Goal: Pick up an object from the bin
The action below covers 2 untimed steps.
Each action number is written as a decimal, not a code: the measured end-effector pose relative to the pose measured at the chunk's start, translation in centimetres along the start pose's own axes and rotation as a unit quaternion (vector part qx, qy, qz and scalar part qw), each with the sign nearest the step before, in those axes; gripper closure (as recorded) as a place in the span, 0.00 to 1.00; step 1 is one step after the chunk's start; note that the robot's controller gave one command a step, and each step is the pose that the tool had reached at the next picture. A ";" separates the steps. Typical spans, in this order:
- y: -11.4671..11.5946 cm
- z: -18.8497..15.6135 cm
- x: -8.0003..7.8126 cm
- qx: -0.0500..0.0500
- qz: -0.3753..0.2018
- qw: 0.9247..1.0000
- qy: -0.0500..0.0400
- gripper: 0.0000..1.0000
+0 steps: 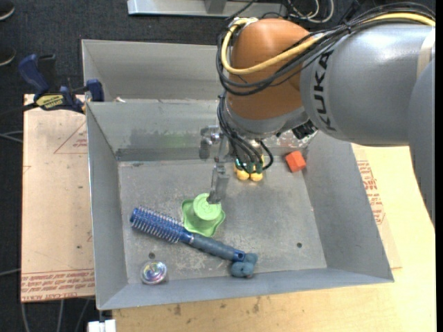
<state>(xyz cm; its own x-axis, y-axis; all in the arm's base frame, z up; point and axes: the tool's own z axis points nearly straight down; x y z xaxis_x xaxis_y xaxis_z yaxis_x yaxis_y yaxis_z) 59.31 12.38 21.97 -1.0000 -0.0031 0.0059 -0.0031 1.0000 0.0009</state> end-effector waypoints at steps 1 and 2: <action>0.4 11.3 3.7 0.000 -0.016 1.000 0.001 0.00; 6.8 15.1 6.3 0.000 -0.093 0.996 -0.002 0.00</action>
Offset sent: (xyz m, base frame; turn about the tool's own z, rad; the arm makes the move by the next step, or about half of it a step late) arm -0.0353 0.0030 -0.1078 -0.0322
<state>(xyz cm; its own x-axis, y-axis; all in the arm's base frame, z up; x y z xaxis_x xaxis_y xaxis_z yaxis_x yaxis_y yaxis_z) 52.90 19.17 6.87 -0.9821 -0.1886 0.0023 -0.1886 0.9821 0.0026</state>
